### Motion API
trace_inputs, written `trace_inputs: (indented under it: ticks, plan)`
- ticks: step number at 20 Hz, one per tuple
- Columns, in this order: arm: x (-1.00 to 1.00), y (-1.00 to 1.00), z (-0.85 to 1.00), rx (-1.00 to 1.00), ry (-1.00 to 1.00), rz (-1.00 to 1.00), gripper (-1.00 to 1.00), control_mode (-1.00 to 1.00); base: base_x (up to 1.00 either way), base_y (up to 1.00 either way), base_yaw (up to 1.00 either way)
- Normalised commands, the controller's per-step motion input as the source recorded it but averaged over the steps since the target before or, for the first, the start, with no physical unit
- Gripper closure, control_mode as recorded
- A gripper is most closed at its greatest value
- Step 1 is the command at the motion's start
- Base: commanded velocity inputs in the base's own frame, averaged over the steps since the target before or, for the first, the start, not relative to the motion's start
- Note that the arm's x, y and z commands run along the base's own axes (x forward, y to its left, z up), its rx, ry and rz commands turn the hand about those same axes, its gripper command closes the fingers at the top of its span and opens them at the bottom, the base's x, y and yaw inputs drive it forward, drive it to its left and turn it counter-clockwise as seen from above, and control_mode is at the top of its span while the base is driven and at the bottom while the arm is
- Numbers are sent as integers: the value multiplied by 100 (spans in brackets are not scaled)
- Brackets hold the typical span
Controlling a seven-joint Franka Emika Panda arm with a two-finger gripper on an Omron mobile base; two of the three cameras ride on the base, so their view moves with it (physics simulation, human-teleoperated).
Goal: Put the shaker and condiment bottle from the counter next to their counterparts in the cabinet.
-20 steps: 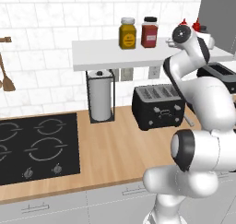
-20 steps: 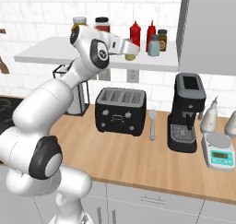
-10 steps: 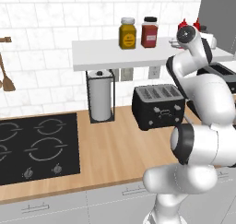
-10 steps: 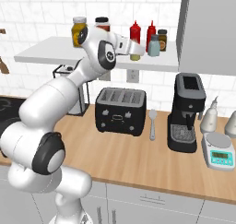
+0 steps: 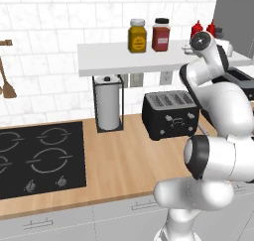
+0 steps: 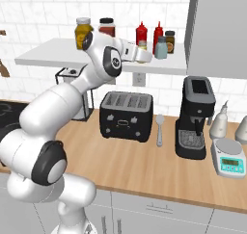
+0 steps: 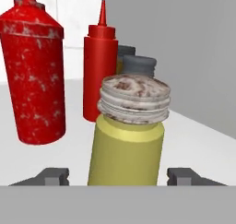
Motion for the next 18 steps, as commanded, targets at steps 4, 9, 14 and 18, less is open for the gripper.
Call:
trace_inputs:
  ticks: [4, 9, 14, 18]
  plan:
    - [1, 0, -10, 0, 0, 0, -100, -100, 0, 0, 0]
    - [-2, 0, -5, 0, -2, 0, -100, -100, 0, 0, 0]
    - [-69, 5, -6, 0, -17, 2, -100, -100, 0, 0, 0]
    - [-100, 24, -31, -1, -24, 5, -100, -100, 0, 0, 0]
